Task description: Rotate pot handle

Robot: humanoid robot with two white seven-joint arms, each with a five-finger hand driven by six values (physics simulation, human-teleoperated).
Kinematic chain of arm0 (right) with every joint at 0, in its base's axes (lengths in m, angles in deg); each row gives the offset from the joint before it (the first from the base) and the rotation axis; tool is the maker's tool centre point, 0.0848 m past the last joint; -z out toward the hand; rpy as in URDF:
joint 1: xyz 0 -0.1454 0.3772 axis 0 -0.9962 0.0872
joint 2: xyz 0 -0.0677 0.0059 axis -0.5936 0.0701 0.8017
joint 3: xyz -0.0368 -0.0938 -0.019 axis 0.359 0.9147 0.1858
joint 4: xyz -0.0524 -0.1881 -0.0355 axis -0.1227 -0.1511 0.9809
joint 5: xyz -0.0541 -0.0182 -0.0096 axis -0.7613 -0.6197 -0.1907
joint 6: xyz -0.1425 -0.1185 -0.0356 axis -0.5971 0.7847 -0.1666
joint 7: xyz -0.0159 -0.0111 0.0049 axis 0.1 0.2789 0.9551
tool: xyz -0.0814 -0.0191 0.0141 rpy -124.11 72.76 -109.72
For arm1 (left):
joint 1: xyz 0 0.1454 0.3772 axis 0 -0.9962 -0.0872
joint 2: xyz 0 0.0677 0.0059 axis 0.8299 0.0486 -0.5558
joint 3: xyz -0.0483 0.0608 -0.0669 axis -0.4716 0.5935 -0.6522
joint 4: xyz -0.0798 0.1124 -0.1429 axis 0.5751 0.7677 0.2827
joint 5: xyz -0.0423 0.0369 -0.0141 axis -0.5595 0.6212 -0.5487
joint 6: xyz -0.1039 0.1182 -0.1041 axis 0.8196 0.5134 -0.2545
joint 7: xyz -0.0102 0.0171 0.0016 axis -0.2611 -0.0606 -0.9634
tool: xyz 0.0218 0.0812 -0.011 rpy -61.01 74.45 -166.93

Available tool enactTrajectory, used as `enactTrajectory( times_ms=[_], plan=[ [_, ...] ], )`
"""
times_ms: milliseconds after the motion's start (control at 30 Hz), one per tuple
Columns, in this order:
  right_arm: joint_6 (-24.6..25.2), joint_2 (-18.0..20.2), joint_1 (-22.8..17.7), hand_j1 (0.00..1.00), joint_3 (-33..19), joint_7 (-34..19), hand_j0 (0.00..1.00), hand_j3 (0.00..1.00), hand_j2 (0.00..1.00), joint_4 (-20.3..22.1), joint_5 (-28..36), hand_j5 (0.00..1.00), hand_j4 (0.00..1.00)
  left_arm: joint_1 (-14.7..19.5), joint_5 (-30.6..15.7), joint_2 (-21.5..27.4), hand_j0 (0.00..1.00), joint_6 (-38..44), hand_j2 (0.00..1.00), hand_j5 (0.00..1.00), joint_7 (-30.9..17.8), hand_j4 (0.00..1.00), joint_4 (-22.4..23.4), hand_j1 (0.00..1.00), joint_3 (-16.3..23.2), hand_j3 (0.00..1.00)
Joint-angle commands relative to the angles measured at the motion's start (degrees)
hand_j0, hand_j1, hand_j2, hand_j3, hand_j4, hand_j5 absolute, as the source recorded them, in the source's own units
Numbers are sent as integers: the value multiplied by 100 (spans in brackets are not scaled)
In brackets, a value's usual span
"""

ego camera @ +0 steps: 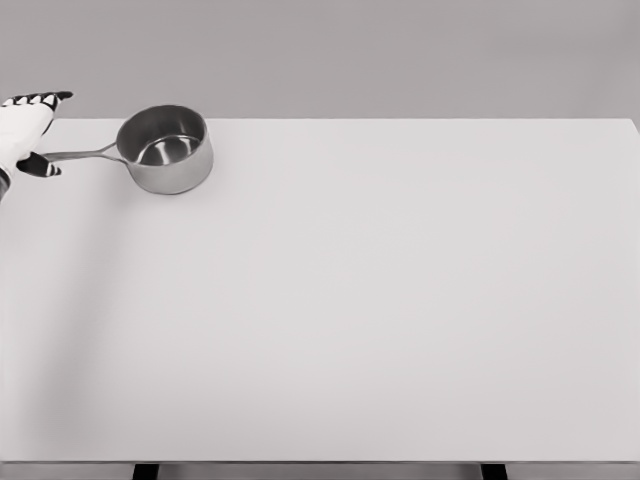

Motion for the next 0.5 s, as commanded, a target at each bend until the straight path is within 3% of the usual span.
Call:
enactTrajectory(
  times_ms=[0,467],
  plan=[
    [-1,1,0,100,-1,-1,100,100,100,-5,-1,100,100,9,2,-3,100,-75,100,100,4,100,126,100,-55,100],
    [-1,1,0,100,-1,-1,100,100,100,3,-1,100,100,123,-24,-161,100,-84,100,100,4,100,381,100,-108,100]
  ],
)
